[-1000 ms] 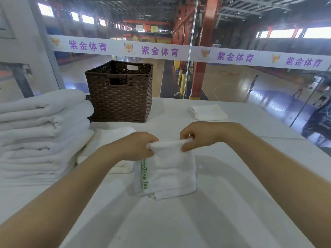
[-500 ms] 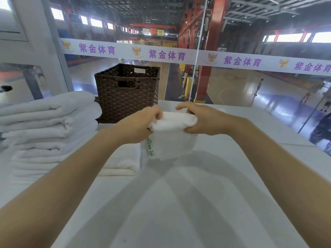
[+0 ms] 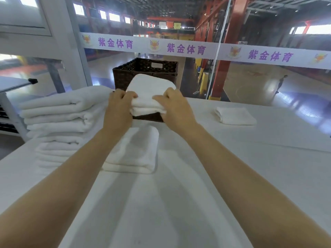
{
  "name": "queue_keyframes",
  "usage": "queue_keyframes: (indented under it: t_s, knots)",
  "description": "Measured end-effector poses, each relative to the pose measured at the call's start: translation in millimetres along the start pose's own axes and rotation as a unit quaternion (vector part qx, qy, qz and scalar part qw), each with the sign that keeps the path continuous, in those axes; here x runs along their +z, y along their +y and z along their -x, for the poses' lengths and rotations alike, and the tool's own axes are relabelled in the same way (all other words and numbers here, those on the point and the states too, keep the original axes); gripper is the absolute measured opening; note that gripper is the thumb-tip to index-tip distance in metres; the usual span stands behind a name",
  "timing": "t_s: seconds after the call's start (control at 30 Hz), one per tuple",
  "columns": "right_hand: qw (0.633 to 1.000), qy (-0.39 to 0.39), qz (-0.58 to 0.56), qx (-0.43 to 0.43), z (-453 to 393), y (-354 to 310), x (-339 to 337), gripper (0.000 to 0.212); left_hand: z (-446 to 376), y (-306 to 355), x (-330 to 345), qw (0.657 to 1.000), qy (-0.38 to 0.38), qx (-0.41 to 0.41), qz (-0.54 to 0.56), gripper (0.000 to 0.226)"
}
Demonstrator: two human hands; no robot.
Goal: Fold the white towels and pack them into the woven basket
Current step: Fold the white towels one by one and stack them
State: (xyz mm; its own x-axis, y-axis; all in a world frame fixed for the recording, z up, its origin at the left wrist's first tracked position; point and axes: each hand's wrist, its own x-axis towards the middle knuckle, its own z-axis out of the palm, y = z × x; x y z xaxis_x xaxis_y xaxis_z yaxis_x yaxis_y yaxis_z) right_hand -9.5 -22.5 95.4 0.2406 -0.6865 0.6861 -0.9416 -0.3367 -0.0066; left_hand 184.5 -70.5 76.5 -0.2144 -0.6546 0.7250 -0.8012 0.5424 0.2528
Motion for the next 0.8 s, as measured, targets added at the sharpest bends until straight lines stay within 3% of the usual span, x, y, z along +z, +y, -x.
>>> queue_keyframes:
  t_s: [0.07,0.17,0.23,0.53,0.67,0.8]
  knots:
    - [0.998,-0.051,-0.033,0.023,20,-16,38,0.042,31,-27,13,0.994,-0.073,0.035,-0.07,0.049]
    - [0.974,-0.211,-0.08,0.026,69,-34,82,0.049,81,-59,25,0.96,-0.206,0.079,-0.171,0.062]
    - [0.966,-0.235,-0.103,0.027,90,-39,94,0.051,102,-64,25,0.944,-0.261,0.071,-0.191,0.066]
    - [0.961,-0.239,-0.136,0.011,89,-33,79,0.064,102,-55,16,0.908,-0.323,0.073,-0.256,0.087]
    - [0.956,-0.244,-0.162,0.01,110,-35,81,0.069,107,-48,10,0.904,-0.35,0.024,-0.246,0.069]
    - [0.932,-0.252,-0.255,0.059,118,-21,69,0.062,104,-43,5,0.923,-0.315,0.007,-0.219,0.054]
